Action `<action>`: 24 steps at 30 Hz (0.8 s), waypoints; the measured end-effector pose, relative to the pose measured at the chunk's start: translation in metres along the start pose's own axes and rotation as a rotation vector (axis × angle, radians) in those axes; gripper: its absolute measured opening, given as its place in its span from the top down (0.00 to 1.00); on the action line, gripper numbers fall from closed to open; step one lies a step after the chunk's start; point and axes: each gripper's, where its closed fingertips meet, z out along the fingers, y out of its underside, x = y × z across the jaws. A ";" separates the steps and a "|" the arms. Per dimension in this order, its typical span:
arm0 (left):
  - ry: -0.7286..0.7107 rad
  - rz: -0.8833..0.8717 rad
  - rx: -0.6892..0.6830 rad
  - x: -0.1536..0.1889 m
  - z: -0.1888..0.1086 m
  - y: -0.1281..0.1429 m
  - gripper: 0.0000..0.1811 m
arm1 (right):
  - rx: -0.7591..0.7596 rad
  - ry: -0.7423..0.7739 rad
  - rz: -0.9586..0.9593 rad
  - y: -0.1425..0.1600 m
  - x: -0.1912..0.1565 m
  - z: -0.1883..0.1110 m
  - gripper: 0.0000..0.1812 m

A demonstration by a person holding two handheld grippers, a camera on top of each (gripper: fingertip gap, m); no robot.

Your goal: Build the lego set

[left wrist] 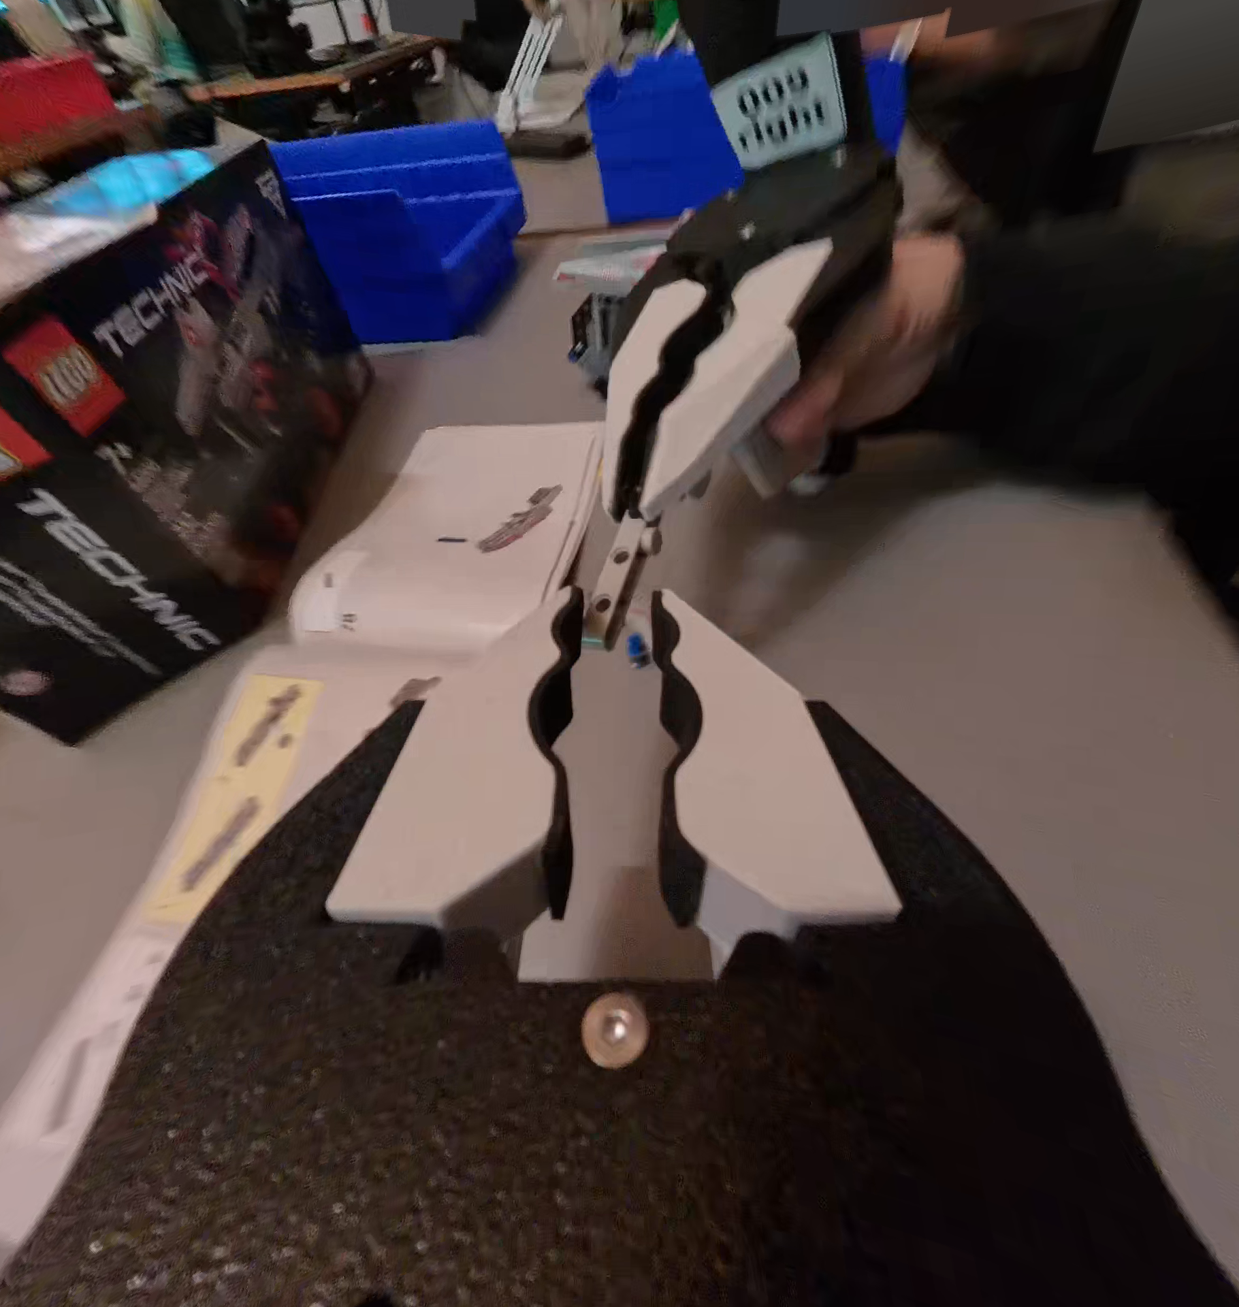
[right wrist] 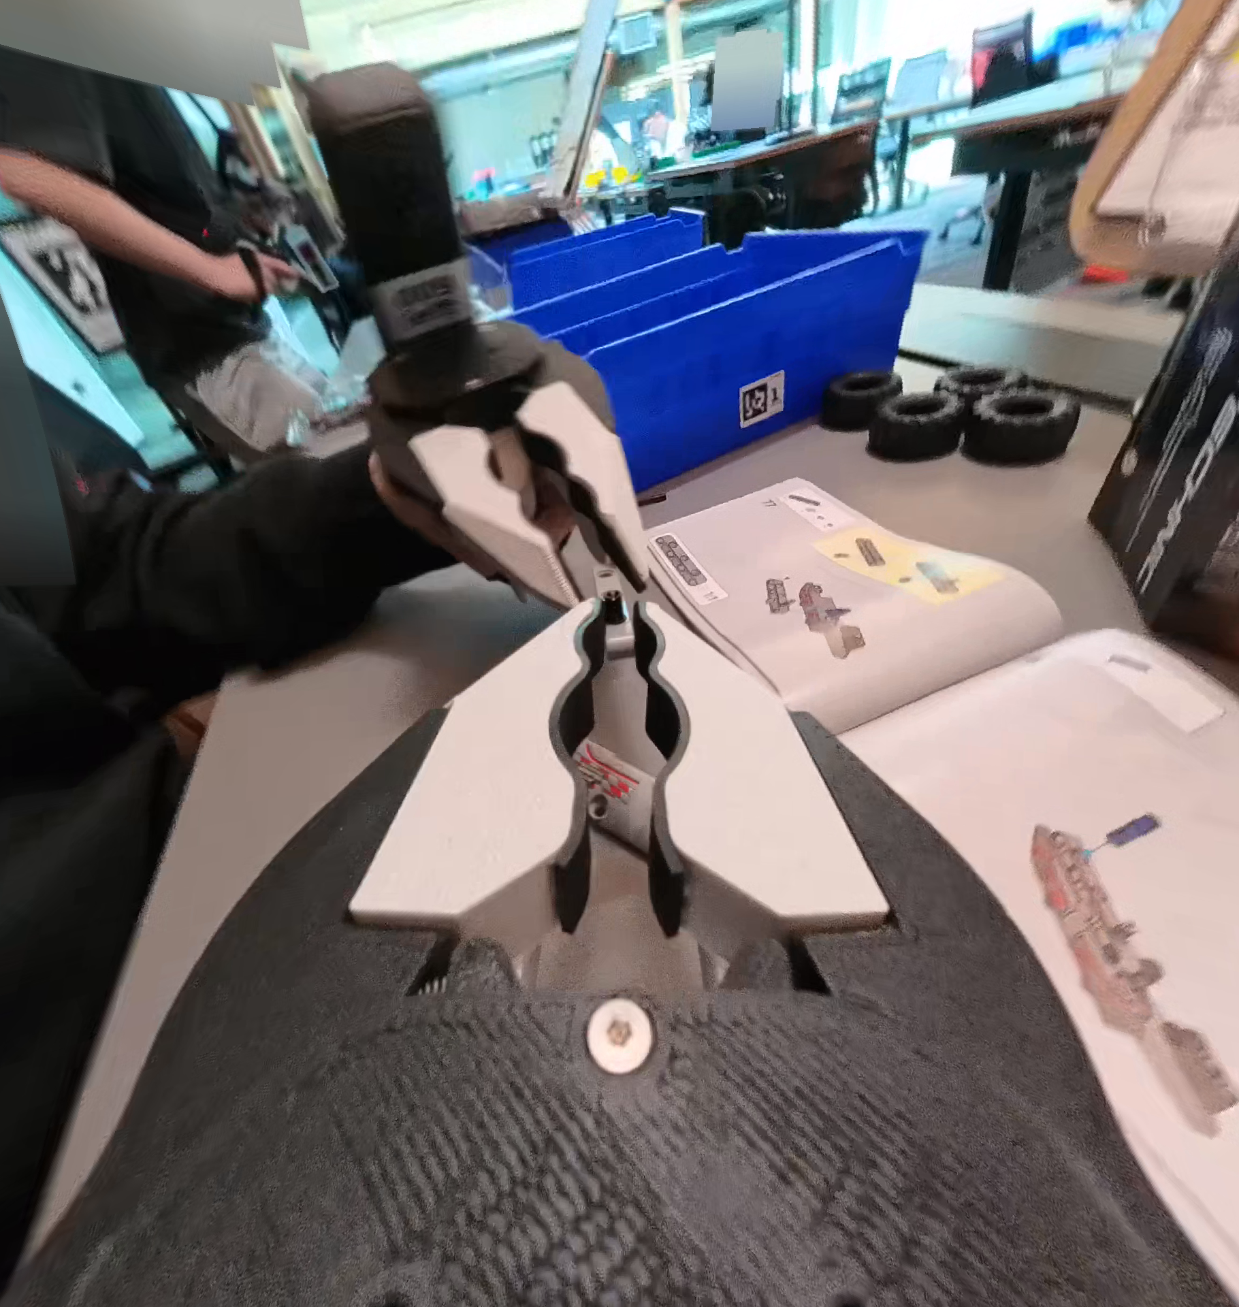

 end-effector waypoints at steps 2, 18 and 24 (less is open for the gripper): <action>-0.073 0.103 -0.052 -0.002 0.004 0.004 0.90 | -0.024 0.026 0.142 0.005 0.008 0.000 0.97; -0.317 0.676 -0.187 -0.006 0.027 -0.002 0.97 | 0.011 -0.024 0.544 0.012 0.022 -0.008 0.98; -0.266 0.498 -0.145 -0.002 0.026 -0.005 0.97 | 0.018 -0.040 0.467 0.009 0.020 -0.010 0.98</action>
